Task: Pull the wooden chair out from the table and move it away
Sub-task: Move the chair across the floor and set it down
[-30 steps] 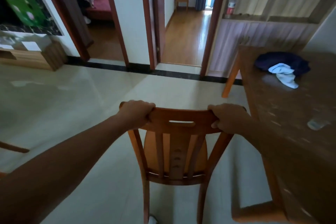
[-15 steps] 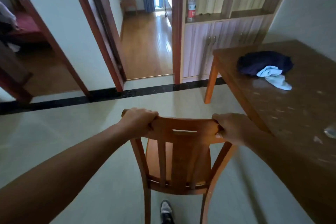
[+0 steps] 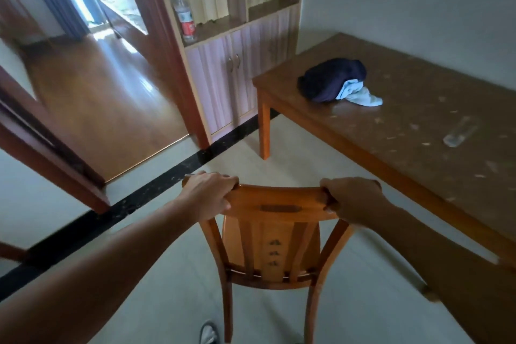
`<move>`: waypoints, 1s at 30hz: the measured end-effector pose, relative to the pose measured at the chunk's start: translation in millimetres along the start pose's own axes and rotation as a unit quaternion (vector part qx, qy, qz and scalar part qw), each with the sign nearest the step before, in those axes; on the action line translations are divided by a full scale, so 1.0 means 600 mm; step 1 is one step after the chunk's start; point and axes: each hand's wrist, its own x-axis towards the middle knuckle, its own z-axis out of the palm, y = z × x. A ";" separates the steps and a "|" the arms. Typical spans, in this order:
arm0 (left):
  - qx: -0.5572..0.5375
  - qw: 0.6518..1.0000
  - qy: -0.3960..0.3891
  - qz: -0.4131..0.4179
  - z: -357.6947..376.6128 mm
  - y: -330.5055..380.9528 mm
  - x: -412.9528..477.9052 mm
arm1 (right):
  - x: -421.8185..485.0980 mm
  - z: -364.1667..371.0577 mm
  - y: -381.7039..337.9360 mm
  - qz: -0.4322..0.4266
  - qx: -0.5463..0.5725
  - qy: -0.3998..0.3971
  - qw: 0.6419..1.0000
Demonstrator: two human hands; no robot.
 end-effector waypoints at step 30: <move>0.041 0.924 -0.044 0.379 0.020 -0.290 0.060 | -0.034 0.037 -0.455 0.335 0.041 0.042 0.940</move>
